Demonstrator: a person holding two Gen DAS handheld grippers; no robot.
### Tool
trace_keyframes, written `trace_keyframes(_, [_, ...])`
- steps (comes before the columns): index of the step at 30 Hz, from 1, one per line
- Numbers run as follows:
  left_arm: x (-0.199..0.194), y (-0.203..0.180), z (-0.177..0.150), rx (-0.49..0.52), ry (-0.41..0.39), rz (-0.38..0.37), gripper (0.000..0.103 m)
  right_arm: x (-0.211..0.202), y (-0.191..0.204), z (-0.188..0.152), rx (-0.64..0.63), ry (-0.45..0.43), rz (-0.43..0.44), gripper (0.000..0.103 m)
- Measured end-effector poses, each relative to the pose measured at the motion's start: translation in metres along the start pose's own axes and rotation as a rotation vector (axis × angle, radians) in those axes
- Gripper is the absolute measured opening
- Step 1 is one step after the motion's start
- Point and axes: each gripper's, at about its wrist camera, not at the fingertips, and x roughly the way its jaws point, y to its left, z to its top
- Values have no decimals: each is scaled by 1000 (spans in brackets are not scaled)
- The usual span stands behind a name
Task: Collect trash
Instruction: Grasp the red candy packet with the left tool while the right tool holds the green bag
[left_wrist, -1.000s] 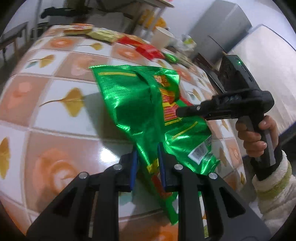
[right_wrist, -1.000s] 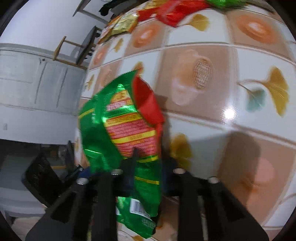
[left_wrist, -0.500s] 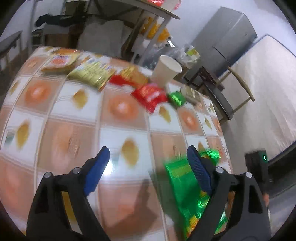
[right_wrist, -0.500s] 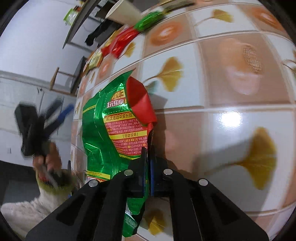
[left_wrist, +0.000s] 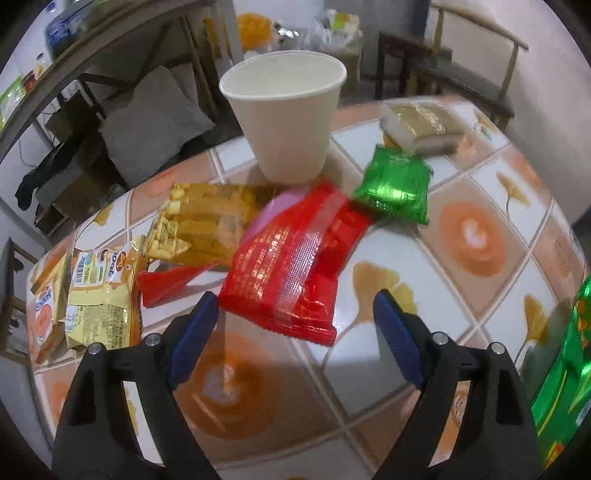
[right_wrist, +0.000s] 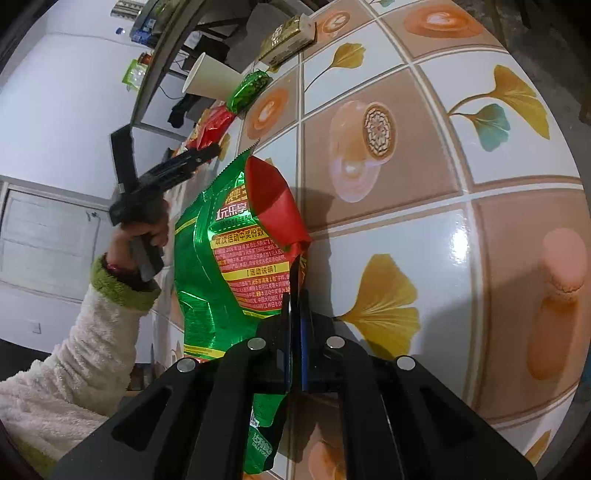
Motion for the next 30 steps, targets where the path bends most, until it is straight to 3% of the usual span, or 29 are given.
trace_keyframes(6, [-4,-2,-3,-25,8,-2,58,4,5,0,3,-7,26,4])
trace_keyframes(11, [-9,-3,-7,-40,27,-1,19,10,9,1,-5,-18,16,4])
trace_keyframes(14, [-13,-8,-9,-33,35,6,7,14,11,3,-3,-24,14,4])
trace_keyframes(22, [-41,-13,-42,-103,34,-23,0,13,13,-7,7,-33,0,4])
trace_keyframes(30, [-104,-26,-120,-229,44,-107,0,-1,14,-31,22,-57,-52,4])
